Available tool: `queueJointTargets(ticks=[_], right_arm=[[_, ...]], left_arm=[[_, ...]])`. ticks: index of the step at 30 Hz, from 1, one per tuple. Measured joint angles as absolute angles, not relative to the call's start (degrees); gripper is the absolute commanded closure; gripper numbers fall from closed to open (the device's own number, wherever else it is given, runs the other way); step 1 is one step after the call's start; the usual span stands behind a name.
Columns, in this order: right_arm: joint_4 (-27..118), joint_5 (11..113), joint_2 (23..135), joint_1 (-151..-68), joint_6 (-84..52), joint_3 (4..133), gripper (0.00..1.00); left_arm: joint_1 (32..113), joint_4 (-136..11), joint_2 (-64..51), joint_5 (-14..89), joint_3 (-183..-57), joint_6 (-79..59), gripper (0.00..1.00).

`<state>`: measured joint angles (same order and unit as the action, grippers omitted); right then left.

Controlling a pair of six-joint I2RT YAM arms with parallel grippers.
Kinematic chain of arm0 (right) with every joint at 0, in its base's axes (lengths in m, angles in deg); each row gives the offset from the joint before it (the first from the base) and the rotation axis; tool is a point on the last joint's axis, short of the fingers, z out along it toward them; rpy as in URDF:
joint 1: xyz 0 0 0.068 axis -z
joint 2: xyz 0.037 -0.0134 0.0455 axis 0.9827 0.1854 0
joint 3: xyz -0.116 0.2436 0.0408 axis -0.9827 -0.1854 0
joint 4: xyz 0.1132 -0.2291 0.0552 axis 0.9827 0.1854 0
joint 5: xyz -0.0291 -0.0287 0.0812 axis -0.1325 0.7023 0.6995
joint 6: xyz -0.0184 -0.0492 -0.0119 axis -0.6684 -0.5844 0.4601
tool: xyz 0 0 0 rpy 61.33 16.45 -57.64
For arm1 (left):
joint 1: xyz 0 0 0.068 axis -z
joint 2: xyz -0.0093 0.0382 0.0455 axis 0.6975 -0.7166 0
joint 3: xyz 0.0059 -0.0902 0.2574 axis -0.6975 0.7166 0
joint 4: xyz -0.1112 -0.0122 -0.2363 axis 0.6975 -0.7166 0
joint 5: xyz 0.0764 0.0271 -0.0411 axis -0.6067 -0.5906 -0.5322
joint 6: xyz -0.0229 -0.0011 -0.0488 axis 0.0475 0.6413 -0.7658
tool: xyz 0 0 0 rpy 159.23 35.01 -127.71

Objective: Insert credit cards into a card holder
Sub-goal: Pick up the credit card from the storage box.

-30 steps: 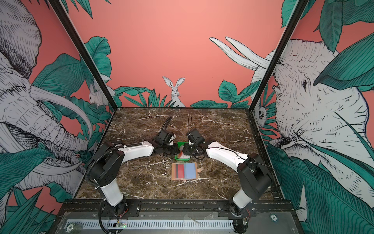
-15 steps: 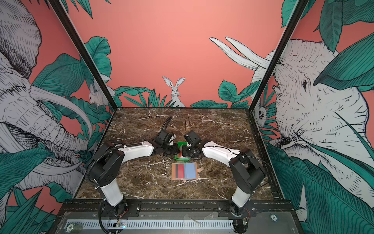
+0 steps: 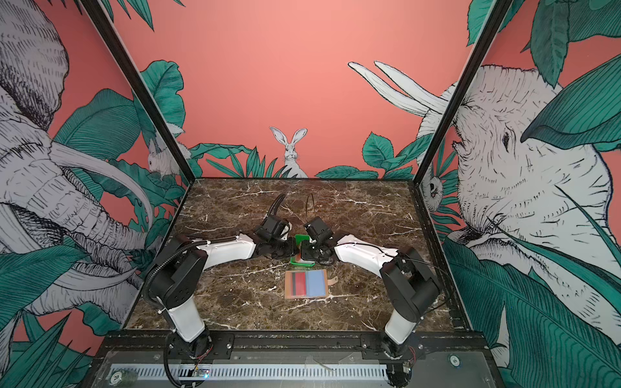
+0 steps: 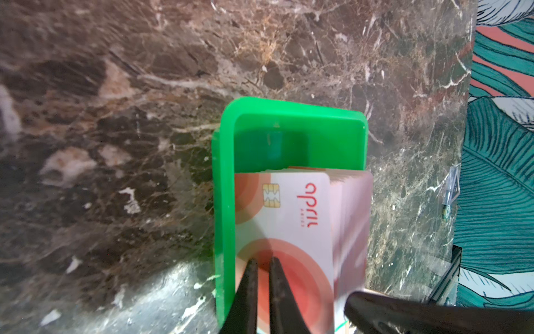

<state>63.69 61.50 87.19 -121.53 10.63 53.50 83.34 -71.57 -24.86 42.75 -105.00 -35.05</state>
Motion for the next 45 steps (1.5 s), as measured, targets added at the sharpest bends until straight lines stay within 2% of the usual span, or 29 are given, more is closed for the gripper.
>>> queueJointTargets(ticks=[16, 25, 32, 37, 45], right_arm=[[63.3, 61.23, 89.79, -122.49, 11.55, 54.92, 0.86], [64.28, 60.45, 90.97, -122.58, 12.75, 56.38, 1.0], [65.51, 58.72, 90.8, -122.82, 13.77, 56.82, 1.0], [67.23, 58.15, 88.06, -122.82, 13.71, 56.82, 1.0], [68.81, 58.09, 79.21, -122.8, 12.35, 54.72, 1.0]], left_arm=[[83.36, -71.54, -24.86, 42.78, -105.0, -35.1, 0.88], [83.34, -71.37, -24.88, 42.71, -105.0, -35.12, 0.88], [83.36, -71.35, -24.62, 42.78, -104.96, -35.1, 0.88], [83.41, -72.55, -20.95, 42.75, -103.67, -35.1, 0.86], [83.41, -69.99, -8.88, 44.24, -97.83, -35.8, 0.79]])
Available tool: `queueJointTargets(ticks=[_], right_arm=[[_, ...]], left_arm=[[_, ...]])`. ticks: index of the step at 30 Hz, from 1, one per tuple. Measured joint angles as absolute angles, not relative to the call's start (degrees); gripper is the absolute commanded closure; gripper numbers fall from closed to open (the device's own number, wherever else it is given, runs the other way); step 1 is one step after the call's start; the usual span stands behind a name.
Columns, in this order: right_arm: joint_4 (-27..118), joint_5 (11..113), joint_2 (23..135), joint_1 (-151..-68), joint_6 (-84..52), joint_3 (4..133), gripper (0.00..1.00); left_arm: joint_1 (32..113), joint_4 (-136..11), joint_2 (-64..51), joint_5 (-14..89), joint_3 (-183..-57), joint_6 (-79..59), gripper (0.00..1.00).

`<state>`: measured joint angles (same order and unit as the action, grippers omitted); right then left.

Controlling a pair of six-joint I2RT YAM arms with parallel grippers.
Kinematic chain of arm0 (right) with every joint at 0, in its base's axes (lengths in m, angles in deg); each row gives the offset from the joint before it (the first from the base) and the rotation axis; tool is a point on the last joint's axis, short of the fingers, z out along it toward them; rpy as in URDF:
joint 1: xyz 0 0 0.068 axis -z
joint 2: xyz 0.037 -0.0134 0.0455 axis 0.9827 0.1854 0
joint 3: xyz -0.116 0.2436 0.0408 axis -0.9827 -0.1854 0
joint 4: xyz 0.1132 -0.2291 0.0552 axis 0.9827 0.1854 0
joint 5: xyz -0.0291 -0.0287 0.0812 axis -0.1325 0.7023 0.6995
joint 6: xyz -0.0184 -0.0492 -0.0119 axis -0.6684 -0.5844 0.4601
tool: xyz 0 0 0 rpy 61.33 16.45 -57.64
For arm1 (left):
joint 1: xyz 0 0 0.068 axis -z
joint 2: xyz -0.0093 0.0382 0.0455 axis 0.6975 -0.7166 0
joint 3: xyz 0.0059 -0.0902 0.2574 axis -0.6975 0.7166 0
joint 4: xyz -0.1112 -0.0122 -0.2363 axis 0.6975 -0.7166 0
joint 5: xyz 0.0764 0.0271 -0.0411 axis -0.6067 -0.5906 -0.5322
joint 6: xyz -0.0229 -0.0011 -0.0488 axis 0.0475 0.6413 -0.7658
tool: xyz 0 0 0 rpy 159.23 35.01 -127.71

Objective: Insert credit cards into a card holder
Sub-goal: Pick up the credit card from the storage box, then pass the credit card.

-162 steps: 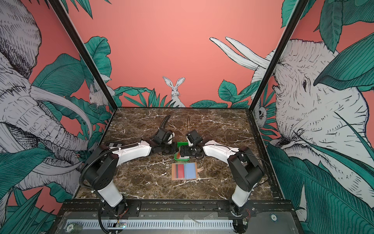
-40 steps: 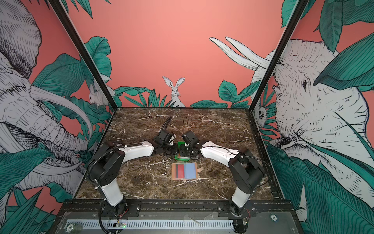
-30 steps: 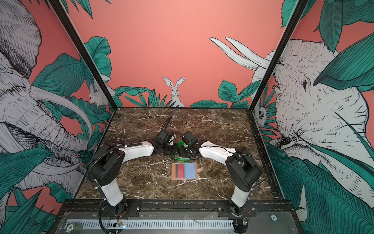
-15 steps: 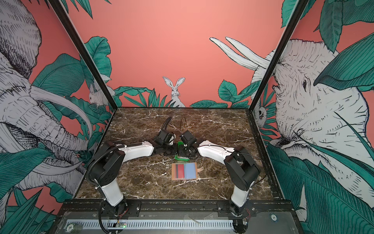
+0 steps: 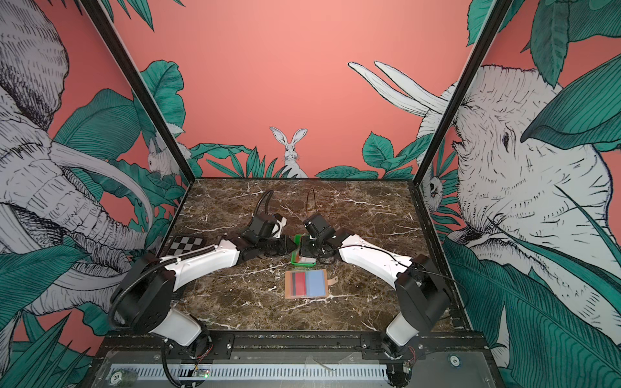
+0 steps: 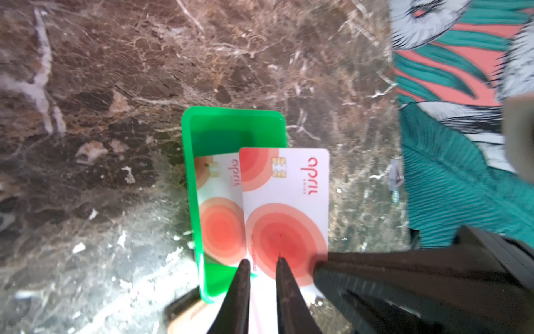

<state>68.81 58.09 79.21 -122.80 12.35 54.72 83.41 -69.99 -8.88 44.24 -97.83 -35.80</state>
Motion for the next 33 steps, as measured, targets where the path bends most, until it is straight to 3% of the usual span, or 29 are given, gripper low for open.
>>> queueJointTargets(ticks=[12, 23, 33], right_arm=[[68.33, 60.14, 60.46, -122.69, 10.85, 41.06, 1.0], [64.7, 65.65, 47.89, -122.27, 12.79, 30.86, 1.0], [59.54, 71.86, 39.98, -118.82, 17.45, 24.82, 1.0]], left_arm=[[83.47, -53.6, 1.52, 51.17, -79.58, -41.87, 0.75], [88.28, -26.74, -2.87, 54.93, -68.57, -52.25, 0.74], [90.95, -13.01, -5.58, 54.97, -66.88, -56.15, 0.73]])
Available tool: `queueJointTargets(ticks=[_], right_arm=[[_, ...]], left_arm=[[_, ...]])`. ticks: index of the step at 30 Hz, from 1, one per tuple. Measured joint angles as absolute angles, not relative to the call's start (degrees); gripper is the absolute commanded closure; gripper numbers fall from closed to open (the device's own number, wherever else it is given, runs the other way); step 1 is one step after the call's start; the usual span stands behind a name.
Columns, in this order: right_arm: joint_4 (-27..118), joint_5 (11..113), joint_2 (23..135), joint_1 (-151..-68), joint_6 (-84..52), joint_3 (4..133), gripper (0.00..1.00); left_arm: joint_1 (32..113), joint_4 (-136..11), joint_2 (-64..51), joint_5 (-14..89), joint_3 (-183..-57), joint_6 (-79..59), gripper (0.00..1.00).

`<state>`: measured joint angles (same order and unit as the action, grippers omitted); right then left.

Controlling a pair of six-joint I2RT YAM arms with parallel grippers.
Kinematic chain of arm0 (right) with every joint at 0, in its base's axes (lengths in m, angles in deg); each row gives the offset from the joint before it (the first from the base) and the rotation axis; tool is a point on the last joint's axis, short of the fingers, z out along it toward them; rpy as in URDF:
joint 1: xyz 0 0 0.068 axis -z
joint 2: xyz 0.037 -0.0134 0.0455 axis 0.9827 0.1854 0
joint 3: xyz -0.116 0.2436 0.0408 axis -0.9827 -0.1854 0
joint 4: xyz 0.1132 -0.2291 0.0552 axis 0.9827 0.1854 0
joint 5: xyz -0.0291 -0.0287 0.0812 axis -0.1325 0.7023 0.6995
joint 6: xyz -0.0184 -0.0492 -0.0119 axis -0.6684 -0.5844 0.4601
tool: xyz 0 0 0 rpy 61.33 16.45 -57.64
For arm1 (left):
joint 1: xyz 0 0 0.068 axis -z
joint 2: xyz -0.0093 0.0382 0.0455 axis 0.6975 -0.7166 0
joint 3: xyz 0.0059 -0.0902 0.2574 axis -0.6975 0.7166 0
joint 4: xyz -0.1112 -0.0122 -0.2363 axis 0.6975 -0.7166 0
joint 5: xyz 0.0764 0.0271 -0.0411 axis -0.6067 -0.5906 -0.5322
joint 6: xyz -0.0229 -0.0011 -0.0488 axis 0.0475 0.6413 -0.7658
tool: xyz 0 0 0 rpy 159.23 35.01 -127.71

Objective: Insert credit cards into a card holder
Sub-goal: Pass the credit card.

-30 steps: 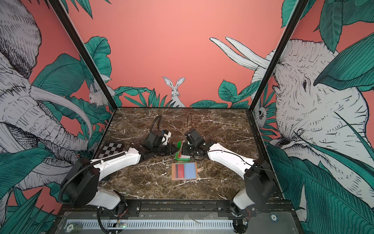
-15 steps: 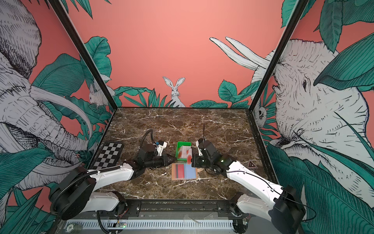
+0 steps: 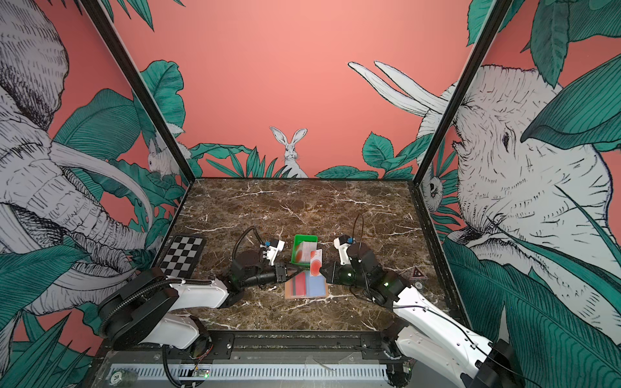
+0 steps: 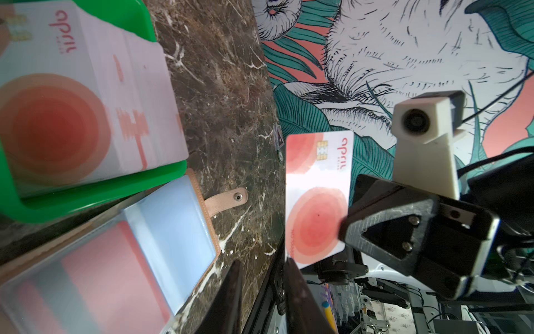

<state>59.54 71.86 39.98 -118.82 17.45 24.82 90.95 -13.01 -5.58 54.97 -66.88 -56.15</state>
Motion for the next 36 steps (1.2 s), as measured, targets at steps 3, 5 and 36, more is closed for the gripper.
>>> queueJointTargets(ticks=[3, 5, 36], right_arm=[[56.7, 74.11, 39.37, -117.99, 19.13, 23.71, 1.0], [54.8, 75.33, 39.43, -117.6, 20.2, 22.88, 1.0], [61.92, 71.86, 34.34, -114.75, 21.29, 22.09, 1.0]], left_arm=[[91.15, -10.13, -7.11, 55.3, -66.88, -57.15, 0.72], [91.32, -7.98, -8.58, 55.74, -66.88, -57.96, 0.72], [91.82, 6.0, -18.94, 56.17, -68.7, -63.84, 0.7]])
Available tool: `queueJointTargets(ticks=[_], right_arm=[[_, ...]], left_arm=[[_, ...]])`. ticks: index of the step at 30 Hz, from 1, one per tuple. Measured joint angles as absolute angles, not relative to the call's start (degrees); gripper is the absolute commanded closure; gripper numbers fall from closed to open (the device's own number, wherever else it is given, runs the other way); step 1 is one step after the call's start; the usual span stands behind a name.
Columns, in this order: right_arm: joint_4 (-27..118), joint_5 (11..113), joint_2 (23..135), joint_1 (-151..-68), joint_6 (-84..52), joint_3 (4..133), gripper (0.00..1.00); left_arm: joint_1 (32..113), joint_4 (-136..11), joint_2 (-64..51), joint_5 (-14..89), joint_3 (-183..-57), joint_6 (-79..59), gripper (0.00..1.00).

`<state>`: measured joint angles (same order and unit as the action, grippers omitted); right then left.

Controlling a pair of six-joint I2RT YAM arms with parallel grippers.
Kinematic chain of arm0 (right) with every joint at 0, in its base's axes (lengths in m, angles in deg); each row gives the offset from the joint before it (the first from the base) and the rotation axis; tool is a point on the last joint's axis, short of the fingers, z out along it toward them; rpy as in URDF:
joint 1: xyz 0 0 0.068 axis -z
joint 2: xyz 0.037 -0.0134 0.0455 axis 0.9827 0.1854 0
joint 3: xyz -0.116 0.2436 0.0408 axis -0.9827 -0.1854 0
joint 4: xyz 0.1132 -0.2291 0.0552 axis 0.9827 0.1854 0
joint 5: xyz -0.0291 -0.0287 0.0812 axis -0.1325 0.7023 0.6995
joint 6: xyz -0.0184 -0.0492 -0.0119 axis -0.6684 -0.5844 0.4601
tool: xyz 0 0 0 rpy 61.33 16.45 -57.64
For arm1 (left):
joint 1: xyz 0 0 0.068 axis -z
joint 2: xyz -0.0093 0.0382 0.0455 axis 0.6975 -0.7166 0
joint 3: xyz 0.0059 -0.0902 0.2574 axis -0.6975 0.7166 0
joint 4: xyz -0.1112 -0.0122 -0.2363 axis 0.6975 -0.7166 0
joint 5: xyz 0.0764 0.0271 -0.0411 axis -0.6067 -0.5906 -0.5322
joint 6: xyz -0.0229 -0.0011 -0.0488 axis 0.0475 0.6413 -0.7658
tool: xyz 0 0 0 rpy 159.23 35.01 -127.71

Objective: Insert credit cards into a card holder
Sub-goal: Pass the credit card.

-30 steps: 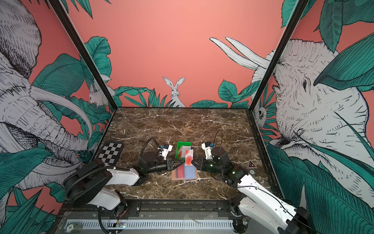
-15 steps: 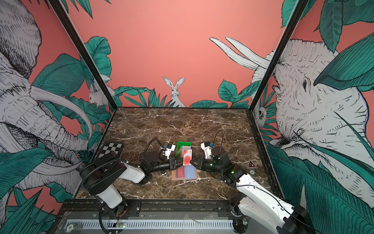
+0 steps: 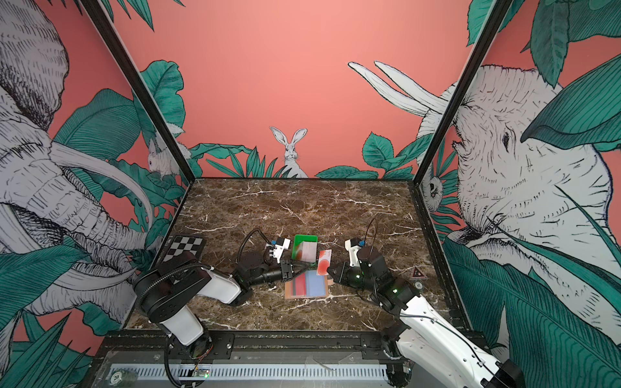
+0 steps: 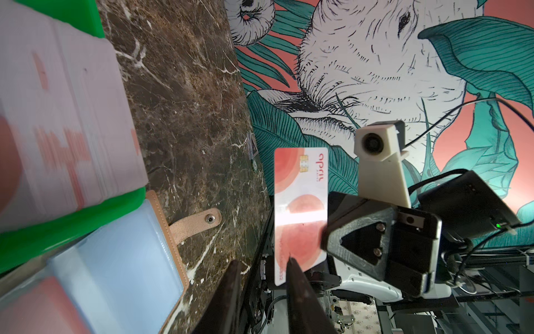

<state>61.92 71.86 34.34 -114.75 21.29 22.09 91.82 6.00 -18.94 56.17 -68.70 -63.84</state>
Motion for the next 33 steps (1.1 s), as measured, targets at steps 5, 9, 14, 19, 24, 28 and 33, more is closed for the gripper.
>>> queueJointTargets(ticks=[5, 9, 14, 19, 24, 28, 33], right_arm=[[56.76, 75.16, 34.97, -114.75, 22.58, 21.41, 1.0], [53.38, 77.3, 36.39, -114.75, 23.52, 21.44, 1.0], [52.09, 77.96, 37.07, -114.69, 23.92, 21.09, 1.0], [54.8, 75.44, 35.34, -114.62, 23.7, 21.09, 1.0], [55.93, 73.5, 32.7, -114.47, 23.63, 20.41, 1.0], [52.66, 75.07, 33.68, -114.43, 24.38, 18.09, 1.0], [48.7, 77.58, 35.1, -114.43, 24.99, 17.54, 1.0]], left_arm=[[91.82, 8.34, -19.66, 56.35, -68.74, -65.72, 0.69], [91.76, 9.87, -20.23, 56.52, -68.74, -67.01, 0.71], [91.63, 10.53, -20.1, 56.76, -68.76, -67.71, 0.73], [91.17, 9.5, -18.31, 56.76, -68.76, -67.64, 0.73], [90.95, 7.64, -16.1, 57.0, -68.76, -67.07, 0.72], [90.95, 7.16, -15.77, 57.64, -68.81, -67.1, 0.71], [90.95, 7.27, -15.77, 57.94, -69.09, -67.47, 0.71]])
